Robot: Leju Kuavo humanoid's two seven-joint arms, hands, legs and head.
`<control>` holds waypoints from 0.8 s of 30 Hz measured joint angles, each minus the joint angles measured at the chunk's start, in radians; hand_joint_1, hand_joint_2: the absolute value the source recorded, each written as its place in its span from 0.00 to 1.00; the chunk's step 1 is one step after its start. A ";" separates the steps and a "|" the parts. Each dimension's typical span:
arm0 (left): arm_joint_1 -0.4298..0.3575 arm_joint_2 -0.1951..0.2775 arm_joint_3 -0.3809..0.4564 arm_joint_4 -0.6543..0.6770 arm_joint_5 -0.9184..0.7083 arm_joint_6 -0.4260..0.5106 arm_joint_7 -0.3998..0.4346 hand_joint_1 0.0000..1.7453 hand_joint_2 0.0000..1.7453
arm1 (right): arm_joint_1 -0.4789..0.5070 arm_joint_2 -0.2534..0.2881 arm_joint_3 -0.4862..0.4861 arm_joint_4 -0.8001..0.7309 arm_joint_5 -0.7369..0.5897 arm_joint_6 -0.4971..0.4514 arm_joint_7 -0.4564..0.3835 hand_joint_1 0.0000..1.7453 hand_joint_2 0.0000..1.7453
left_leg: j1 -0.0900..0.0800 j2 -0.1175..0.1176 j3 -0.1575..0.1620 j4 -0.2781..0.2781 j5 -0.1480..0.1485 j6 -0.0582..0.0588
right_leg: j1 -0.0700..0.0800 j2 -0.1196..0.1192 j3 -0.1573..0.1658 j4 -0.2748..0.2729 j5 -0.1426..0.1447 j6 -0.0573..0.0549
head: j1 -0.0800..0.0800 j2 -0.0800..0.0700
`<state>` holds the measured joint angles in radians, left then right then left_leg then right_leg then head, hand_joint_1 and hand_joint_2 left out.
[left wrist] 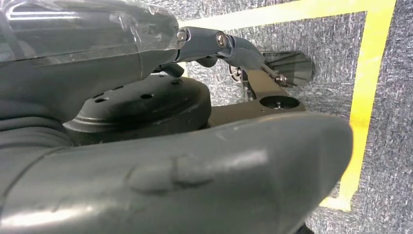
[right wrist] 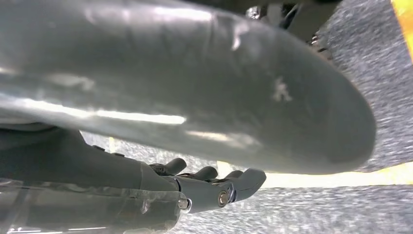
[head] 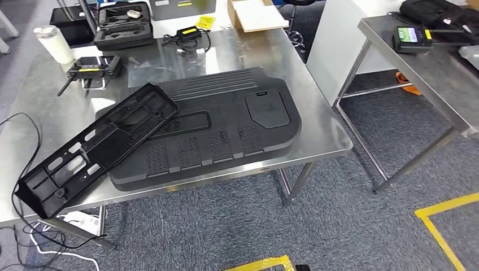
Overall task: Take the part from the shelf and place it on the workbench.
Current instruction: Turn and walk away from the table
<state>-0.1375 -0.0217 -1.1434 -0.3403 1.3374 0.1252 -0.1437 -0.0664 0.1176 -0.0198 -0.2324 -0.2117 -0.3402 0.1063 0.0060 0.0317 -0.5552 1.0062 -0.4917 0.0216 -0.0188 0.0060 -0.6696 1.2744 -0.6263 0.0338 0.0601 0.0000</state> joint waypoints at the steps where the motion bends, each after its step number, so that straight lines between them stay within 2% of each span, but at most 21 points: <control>1: 0.000 0.000 -0.001 -0.001 0.002 0.000 -0.001 0.00 0.00 | 0.002 0.000 0.000 0.001 -0.003 -0.002 -0.001 0.00 0.00 | 0.000 0.007 0.003 0.002 -0.003 -0.001 | 0.000 -0.005 0.022 -0.049 0.035 -0.001 | 0.001 0.000; 2: 0.000 0.000 -0.001 -0.002 0.004 0.001 -0.003 0.00 0.00 | 0.002 -0.001 0.000 0.001 -0.006 -0.003 -0.003 0.00 0.00 | -0.001 0.014 0.006 0.003 -0.006 -0.004 | 0.001 -0.017 0.055 -0.121 0.071 -0.004 | 0.004 0.000; 4: -0.001 0.000 -0.002 -0.003 0.007 0.005 -0.006 0.00 0.00 | -0.001 -0.001 0.000 0.001 -0.014 -0.005 -0.010 0.00 0.00 | -0.005 0.026 0.010 0.008 -0.013 -0.012 | 0.008 -0.039 0.103 -0.227 0.110 -0.015 | 0.006 0.000; 5: -0.001 0.000 -0.002 -0.003 0.009 0.008 -0.006 0.00 0.00 | -0.002 -0.002 0.000 0.001 -0.017 -0.006 -0.014 0.00 0.00 | -0.006 0.031 0.012 0.009 -0.015 -0.017 | 0.011 -0.044 0.112 -0.248 0.113 -0.022 | 0.005 0.000; 7: -0.001 0.000 -0.004 -0.004 0.011 0.013 -0.007 0.00 0.00 | -0.002 -0.001 0.000 0.001 -0.022 -0.009 -0.020 0.00 0.00 | -0.007 0.039 0.016 0.008 -0.017 -0.028 | 0.013 -0.031 0.112 -0.252 0.114 -0.035 | 0.002 0.000; 9: -0.001 0.000 -0.006 -0.004 0.012 0.014 -0.007 0.00 0.00 | 0.000 -0.001 0.000 0.001 -0.024 -0.012 -0.023 0.00 0.00 | -0.004 0.023 0.015 0.026 -0.034 -0.041 | 0.009 -0.020 0.113 -0.259 0.120 -0.046 | -0.001 0.000; 11: 0.000 0.000 -0.008 -0.004 0.013 0.011 -0.008 0.00 0.00 | -0.001 -0.001 0.000 0.001 -0.028 -0.014 -0.025 0.00 0.00 | 0.000 -0.006 -0.020 0.116 -0.092 -0.051 | 0.005 -0.009 0.114 -0.262 0.124 -0.053 | -0.009 0.000; 13: 0.002 0.000 -0.011 -0.004 0.014 0.008 -0.008 0.00 0.00 | -0.002 0.000 0.000 0.001 -0.031 -0.014 -0.025 0.00 0.00 | 0.003 -0.018 -0.080 0.249 -0.153 -0.056 | 0.006 0.006 0.113 -0.262 0.124 -0.056 | -0.014 0.000; 14: 0.004 0.000 -0.011 -0.004 0.014 0.006 -0.009 0.00 0.00 | -0.002 0.000 0.000 0.001 -0.032 -0.015 -0.025 0.00 0.00 | 0.003 -0.020 -0.099 0.289 -0.161 -0.057 | 0.006 0.015 0.114 -0.262 0.123 -0.056 | -0.015 0.000; 15: 0.004 0.000 -0.012 -0.004 0.014 0.004 -0.009 0.00 0.00 | -0.001 0.000 0.000 0.002 -0.034 -0.015 -0.024 0.00 0.00 | 0.004 -0.021 -0.102 0.291 -0.148 -0.057 | 0.006 0.025 0.115 -0.261 0.123 -0.056 | -0.016 0.000; 16: 0.004 0.000 -0.012 -0.004 0.014 0.002 -0.010 0.00 0.00 | -0.001 0.000 0.000 0.002 -0.036 -0.015 -0.024 0.00 0.00 | 0.005 -0.024 -0.086 0.253 -0.117 -0.055 | 0.005 0.035 0.118 -0.261 0.122 -0.055 | -0.016 0.000; 17: 0.003 0.000 -0.013 -0.004 0.014 0.000 -0.012 0.00 0.00 | -0.001 0.000 0.000 0.002 -0.040 -0.016 -0.024 0.00 0.00 | 0.006 -0.033 -0.056 0.184 -0.075 -0.052 | 0.005 0.046 0.120 -0.261 0.121 -0.053 | -0.017 0.000; 19: 0.002 0.001 -0.015 -0.004 0.013 -0.002 -0.013 0.00 0.00 | -0.002 0.001 0.000 0.002 -0.047 -0.016 -0.024 0.00 0.00 | 0.008 -0.067 -0.003 0.058 -0.022 -0.045 | 0.006 0.066 0.121 -0.258 0.119 -0.046 | -0.018 0.000; 20: 0.002 0.001 -0.017 -0.003 0.013 -0.003 -0.013 0.00 0.00 | -0.003 0.001 0.000 0.002 -0.050 -0.016 -0.025 0.00 0.00 | 0.007 -0.079 0.009 0.026 -0.015 -0.041 | 0.006 0.074 0.119 -0.257 0.119 -0.040 | -0.019 0.000; 21: 0.002 0.001 -0.018 -0.003 0.012 -0.004 -0.013 0.00 0.00 | -0.003 0.001 0.000 0.002 -0.053 -0.016 -0.025 0.00 0.00 | 0.005 -0.084 0.011 0.017 -0.018 -0.038 | 0.005 0.081 0.115 -0.256 0.119 -0.034 | -0.020 0.000; 23: 0.002 0.001 -0.019 -0.003 0.011 -0.006 -0.014 0.00 0.00 | 0.000 0.000 0.000 0.003 -0.056 -0.014 -0.026 0.00 0.00 | 0.005 -0.070 0.012 0.010 -0.015 -0.027 | 0.001 0.090 0.112 -0.256 0.119 -0.020 | -0.019 0.000; 24: 0.001 0.001 -0.019 -0.003 0.011 -0.007 -0.017 0.00 0.00 | 0.001 0.000 0.000 0.004 -0.056 -0.012 -0.026 0.00 0.00 | 0.006 -0.062 0.014 0.005 -0.013 -0.020 | 0.002 0.080 0.108 -0.245 0.110 -0.015 | -0.017 0.000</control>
<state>-0.1360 -0.0205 -1.1624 -0.3431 1.3486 0.1184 -0.1606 -0.0654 0.1179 -0.0198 -0.2289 -0.2682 -0.3523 0.0801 0.0124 -0.0300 -0.5409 1.0113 -0.5044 0.0017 -0.0171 0.0856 -0.5621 1.0294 -0.5161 0.0189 0.0435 0.0000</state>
